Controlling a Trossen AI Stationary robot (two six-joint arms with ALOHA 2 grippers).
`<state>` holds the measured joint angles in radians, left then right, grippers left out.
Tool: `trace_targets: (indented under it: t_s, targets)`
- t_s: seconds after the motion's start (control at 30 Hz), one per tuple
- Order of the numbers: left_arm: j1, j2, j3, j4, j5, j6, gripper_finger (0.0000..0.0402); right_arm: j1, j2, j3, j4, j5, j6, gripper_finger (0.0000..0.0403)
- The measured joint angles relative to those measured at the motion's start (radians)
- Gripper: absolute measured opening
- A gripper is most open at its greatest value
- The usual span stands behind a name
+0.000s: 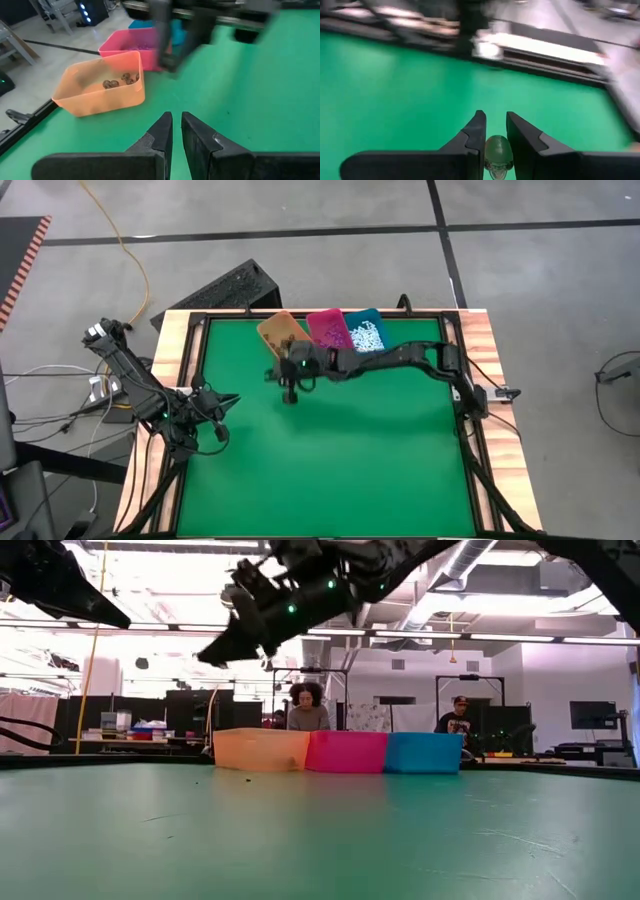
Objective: Sort Halloween decoration
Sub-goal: Put the transparent black skull toy into the orange bin, then return to Home Position
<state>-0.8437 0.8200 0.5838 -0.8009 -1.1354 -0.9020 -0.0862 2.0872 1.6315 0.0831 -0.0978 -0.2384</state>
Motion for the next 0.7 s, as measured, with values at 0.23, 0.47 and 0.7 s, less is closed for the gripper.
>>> trace_targets:
  t_s: [0.23,0.47,0.7]
  targets:
    - [0.0,0.0,0.0,0.0,-0.029,0.0,0.0032,-0.134,0.0,0.0,0.046,0.151,0.108,0.0087]
    - [0.0,0.0,0.0,-0.002,-0.029,0.0,0.0032,-0.224,0.021,0.001,0.038,0.22,0.285,0.0137]
    - [0.0,0.0,0.0,-0.002,-0.029,0.0,0.0032,-0.245,0.027,0.001,0.038,0.201,0.295,0.021]
